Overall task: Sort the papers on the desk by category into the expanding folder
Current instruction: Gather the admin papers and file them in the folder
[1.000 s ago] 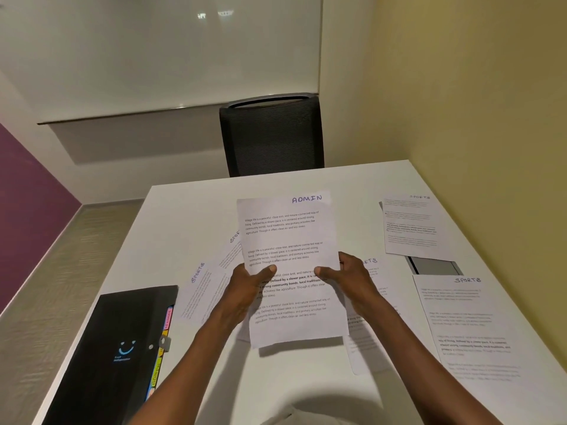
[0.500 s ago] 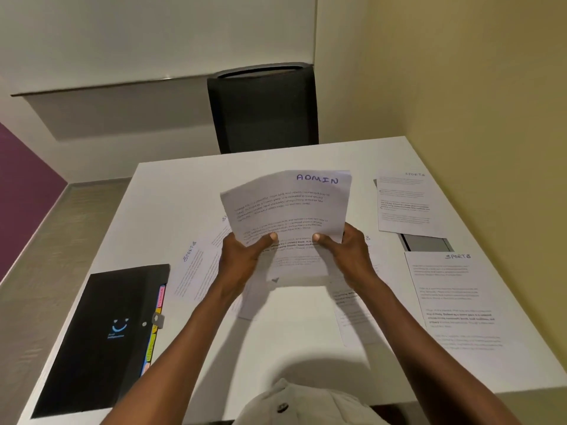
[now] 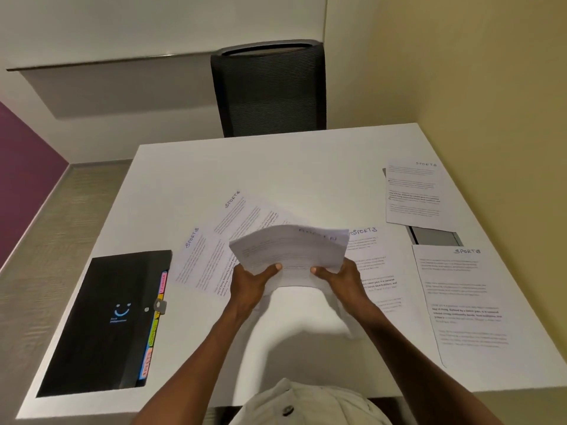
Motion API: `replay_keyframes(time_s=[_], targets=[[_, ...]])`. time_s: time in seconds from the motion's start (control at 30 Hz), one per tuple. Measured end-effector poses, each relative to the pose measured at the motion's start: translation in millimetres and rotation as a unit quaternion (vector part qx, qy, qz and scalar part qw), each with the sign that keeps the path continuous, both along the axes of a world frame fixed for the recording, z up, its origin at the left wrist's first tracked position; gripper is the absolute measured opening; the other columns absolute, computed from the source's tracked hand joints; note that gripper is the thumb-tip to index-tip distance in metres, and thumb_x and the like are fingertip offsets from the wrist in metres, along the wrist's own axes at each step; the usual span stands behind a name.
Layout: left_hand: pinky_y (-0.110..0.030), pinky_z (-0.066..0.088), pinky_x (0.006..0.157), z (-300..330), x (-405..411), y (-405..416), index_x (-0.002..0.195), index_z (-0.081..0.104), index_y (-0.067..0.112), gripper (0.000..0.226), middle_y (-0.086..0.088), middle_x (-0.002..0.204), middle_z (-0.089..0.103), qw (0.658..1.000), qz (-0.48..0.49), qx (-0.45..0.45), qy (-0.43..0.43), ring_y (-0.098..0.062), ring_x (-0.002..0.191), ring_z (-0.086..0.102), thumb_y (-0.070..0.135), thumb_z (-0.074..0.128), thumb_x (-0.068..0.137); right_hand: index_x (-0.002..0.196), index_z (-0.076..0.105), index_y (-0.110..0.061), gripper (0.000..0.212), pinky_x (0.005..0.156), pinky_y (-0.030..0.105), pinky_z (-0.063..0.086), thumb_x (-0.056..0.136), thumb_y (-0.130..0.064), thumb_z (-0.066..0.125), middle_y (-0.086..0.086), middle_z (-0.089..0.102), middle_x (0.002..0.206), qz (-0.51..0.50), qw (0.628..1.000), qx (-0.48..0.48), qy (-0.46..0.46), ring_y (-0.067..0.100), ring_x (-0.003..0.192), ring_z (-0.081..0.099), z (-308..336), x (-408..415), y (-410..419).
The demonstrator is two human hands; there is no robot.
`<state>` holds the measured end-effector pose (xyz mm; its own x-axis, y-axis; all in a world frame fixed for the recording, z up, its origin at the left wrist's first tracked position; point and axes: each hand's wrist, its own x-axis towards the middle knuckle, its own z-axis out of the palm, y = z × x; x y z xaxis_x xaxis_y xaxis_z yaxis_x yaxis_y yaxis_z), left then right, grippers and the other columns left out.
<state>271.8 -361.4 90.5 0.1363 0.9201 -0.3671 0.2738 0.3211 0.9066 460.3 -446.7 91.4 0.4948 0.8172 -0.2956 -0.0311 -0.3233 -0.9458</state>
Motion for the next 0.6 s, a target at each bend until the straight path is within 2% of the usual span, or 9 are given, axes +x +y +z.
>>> replay_keyframes(time_s=[0.17,0.23,0.3,0.37,0.43,0.5,0.53,0.57,0.6], targets=[[-0.015,0.055,0.071,24,-11,19,0.108,0.069,0.025,0.039,0.009,0.101,0.075,0.998,-0.044,0.028,-0.042,-0.007,0.092,0.071,0.022,0.087,0.074,0.112,0.070,-0.016,0.035,0.060,0.007,0.048,0.078,-0.014,0.080,-0.005,0.073,0.098,0.035,0.998,0.011,-0.056,-0.002,0.082,0.068,21,4,17],[-0.027,0.058,0.082,29,-23,24,0.109,0.069,0.027,0.039,0.007,0.104,0.076,0.996,-0.067,0.023,-0.058,-0.011,0.096,0.072,0.022,0.086,0.074,0.111,0.068,-0.017,0.032,0.061,0.004,0.046,0.081,-0.019,0.078,-0.010,0.071,0.098,0.058,0.995,0.028,-0.080,-0.011,0.080,0.065,31,-1,23],[-0.033,0.058,0.086,30,-38,29,0.107,0.070,0.028,0.036,0.009,0.102,0.076,0.996,-0.080,0.003,-0.046,-0.010,0.094,0.073,0.024,0.086,0.075,0.112,0.063,-0.016,0.030,0.061,0.001,0.043,0.084,-0.020,0.075,-0.014,0.068,0.098,0.076,0.991,0.033,-0.109,-0.017,0.078,0.061,36,-11,30],[-0.035,0.058,0.087,29,-56,33,0.106,0.070,0.028,0.036,0.010,0.101,0.076,0.996,-0.081,-0.015,-0.039,-0.009,0.093,0.073,0.025,0.086,0.074,0.116,0.059,-0.014,0.032,0.063,-0.001,0.041,0.088,-0.021,0.071,-0.010,0.066,0.104,0.097,0.985,0.036,-0.136,-0.016,0.081,0.058,38,-26,38],[-0.041,0.058,0.089,27,-75,38,0.112,0.070,0.025,0.044,0.008,0.103,0.076,0.996,-0.078,-0.025,-0.027,-0.012,0.094,0.073,0.030,0.087,0.071,0.121,0.055,-0.012,0.035,0.063,-0.002,0.040,0.090,-0.021,0.069,-0.007,0.063,0.110,0.122,0.980,0.029,-0.157,-0.004,0.087,0.059,40,-45,46],[-0.038,0.060,0.081,28,-96,42,0.116,0.070,0.023,0.045,0.008,0.099,0.076,0.996,-0.076,-0.030,-0.024,-0.015,0.088,0.073,0.034,0.085,0.074,0.124,0.054,-0.011,0.037,0.065,-0.001,0.040,0.090,-0.019,0.068,-0.007,0.062,0.113,0.137,0.977,0.020,-0.161,0.008,0.095,0.059,39,-63,52],[-0.031,0.059,0.071,31,-108,43,0.115,0.070,0.022,0.041,0.008,0.095,0.076,0.996,-0.072,-0.031,-0.032,-0.014,0.080,0.072,0.037,0.082,0.079,0.124,0.054,-0.012,0.037,0.066,0.000,0.040,0.091,-0.019,0.067,-0.008,0.062,0.113,0.140,0.978,0.016,-0.154,0.010,0.098,0.059,38,-72,54],[-0.025,0.052,0.061,34,-119,44,0.113,0.072,0.021,0.036,0.006,0.092,0.076,0.997,-0.061,-0.035,-0.042,-0.013,0.073,0.069,0.041,0.077,0.083,0.125,0.054,-0.014,0.036,0.067,0.001,0.039,0.091,-0.019,0.067,-0.009,0.062,0.113,0.139,0.979,0.013,-0.148,0.010,0.100,0.058,39,-81,56],[-0.023,0.048,0.058,36,-132,47,0.110,0.073,0.018,0.033,0.003,0.093,0.077,0.997,-0.038,-0.038,-0.052,-0.011,0.071,0.067,0.043,0.071,0.088,0.125,0.054,-0.016,0.036,0.068,0.003,0.039,0.091,-0.021,0.067,-0.010,0.061,0.113,0.135,0.980,0.008,-0.144,0.010,0.100,0.058,38,-90,58]])
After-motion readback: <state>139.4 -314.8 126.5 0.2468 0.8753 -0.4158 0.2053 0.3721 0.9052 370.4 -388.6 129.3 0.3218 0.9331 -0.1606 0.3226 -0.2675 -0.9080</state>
